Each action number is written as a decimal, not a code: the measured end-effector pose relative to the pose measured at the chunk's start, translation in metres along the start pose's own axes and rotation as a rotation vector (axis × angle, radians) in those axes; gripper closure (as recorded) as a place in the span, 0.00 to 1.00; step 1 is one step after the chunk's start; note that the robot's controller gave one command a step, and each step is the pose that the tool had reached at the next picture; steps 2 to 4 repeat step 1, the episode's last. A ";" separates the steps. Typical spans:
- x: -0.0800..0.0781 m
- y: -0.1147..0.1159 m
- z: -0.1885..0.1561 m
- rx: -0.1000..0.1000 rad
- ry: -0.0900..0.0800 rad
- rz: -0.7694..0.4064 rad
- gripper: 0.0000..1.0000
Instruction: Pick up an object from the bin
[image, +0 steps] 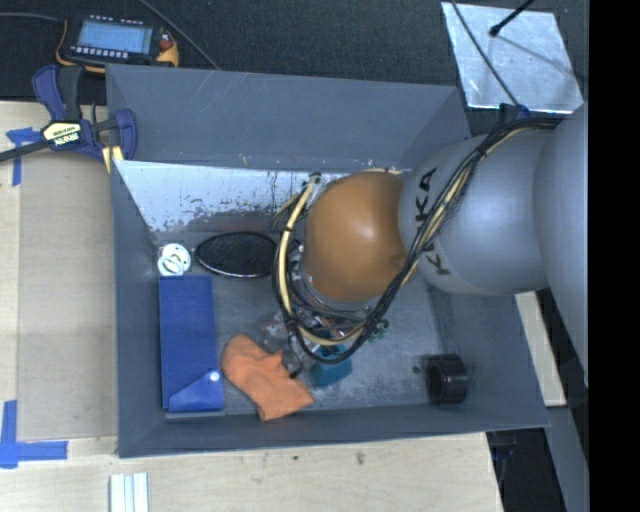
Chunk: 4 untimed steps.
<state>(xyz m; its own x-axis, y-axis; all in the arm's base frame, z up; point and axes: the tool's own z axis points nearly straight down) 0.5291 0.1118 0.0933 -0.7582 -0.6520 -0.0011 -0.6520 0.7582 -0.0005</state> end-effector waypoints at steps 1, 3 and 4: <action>-0.024 0.019 0.002 0.001 -0.002 -0.100 1.00; -0.024 0.019 0.002 0.001 -0.002 -0.100 1.00; -0.024 0.019 0.002 0.001 -0.002 -0.100 1.00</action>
Offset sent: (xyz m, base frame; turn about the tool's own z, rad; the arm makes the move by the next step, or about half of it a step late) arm 0.0332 0.0061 0.0031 -0.1264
